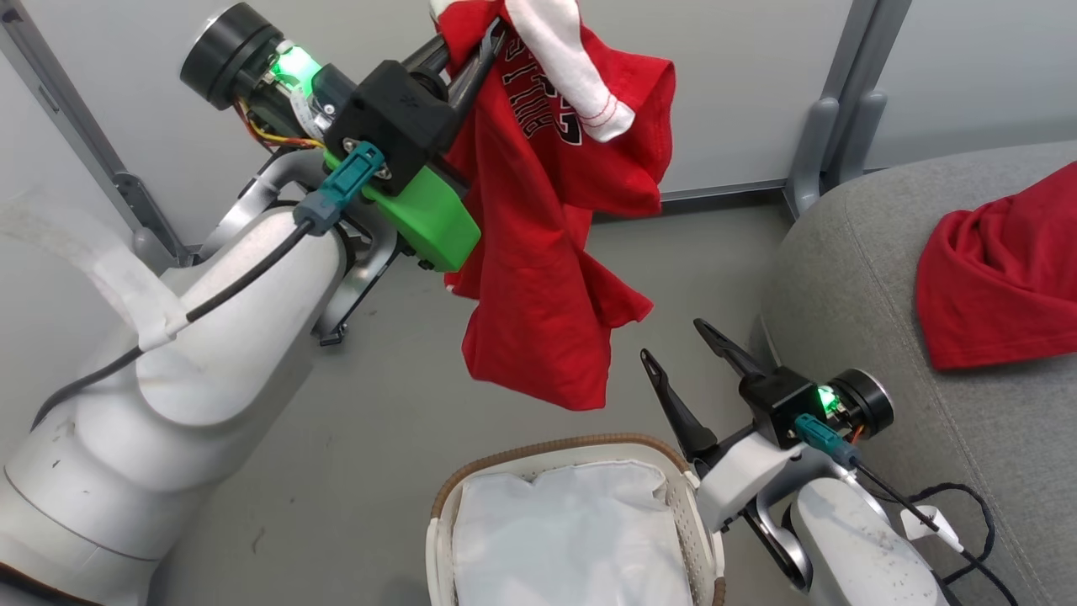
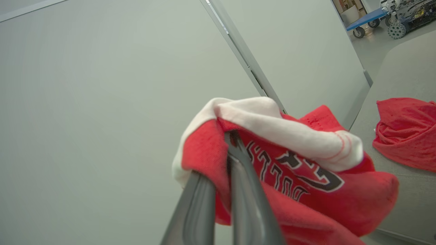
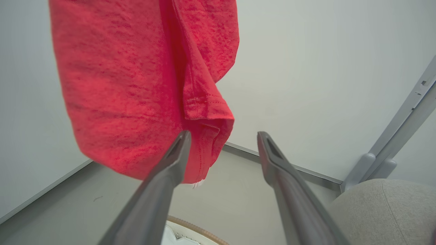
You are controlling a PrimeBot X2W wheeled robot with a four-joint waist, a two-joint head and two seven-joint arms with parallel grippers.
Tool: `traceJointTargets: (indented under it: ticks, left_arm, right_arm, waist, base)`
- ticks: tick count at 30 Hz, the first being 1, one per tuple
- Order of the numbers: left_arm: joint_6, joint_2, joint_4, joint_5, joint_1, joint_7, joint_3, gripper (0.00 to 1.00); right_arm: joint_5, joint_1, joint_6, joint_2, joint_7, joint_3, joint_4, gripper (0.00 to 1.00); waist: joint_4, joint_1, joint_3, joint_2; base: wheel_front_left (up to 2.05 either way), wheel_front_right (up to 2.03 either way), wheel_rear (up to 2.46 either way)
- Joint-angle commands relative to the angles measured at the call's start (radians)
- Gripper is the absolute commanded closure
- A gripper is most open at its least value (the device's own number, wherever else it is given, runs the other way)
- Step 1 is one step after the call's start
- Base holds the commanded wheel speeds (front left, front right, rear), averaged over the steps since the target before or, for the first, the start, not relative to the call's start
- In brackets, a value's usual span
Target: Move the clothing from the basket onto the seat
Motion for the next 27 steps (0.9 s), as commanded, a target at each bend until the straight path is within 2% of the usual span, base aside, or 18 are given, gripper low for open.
traceJointTargets:
  ticks: [1,10,15,16,18,19,27]
  left_arm:
    - [-0.005,-0.006,-0.008,0.006,-0.021,0.003,-0.003,1.0]
    - [-0.013,-0.044,-0.027,-0.001,-0.048,0.013,-0.028,1.0]
    - [-0.018,-0.063,-0.03,-0.005,-0.054,0.002,-0.041,1.0]
    - [-0.018,-0.066,-0.03,-0.007,-0.054,0.001,-0.043,1.0]
    - [-0.016,-0.068,-0.03,-0.013,-0.046,-0.004,-0.045,1.0]
    - [-0.014,-0.066,-0.028,-0.015,-0.04,-0.004,-0.045,1.0]
    - [0.013,-0.029,0.01,-0.058,0.036,-0.014,-0.021,1.0]
  right_arm:
    - [-0.012,-0.023,-0.001,-0.005,-0.002,0.0,0.012,0.0]
    - [-0.114,-0.122,-0.001,-0.005,-0.002,0.047,0.089,0.0]
    - [-0.084,-0.158,-0.001,-0.005,-0.002,0.105,0.126,0.0]
    - [-0.069,-0.172,-0.001,-0.005,-0.002,0.124,0.136,0.56]
    - [-0.047,-0.192,-0.001,-0.005,-0.002,0.154,0.154,0.91]
    - [-0.036,-0.194,-0.001,-0.005,-0.002,0.165,0.161,1.0]
    - [0.013,-0.181,-0.001,-0.005,-0.002,0.171,0.15,1.0]
  waist:
    - [0.008,0.0001,-0.008,0.0086]
    - [0.026,0.0001,-0.016,0.0086]
    - [0.043,0.0001,-0.018,0.0086]
    - [0.047,0.0001,-0.019,0.0086]
    - [0.055,0.0001,-0.02,0.0086]
    - [0.057,0.0001,-0.02,0.0086]
    - [0.062,0.0001,-0.017,0.0086]
  base:
    - [0.0,0.0,0.0]
    - [0.0,0.0,0.0]
    - [0.0,0.0,0.0]
    - [0.0,0.0,0.0]
    - [0.0,0.0,0.0]
    - [0.0,0.0,0.0]
    - [0.0,0.0,0.0]
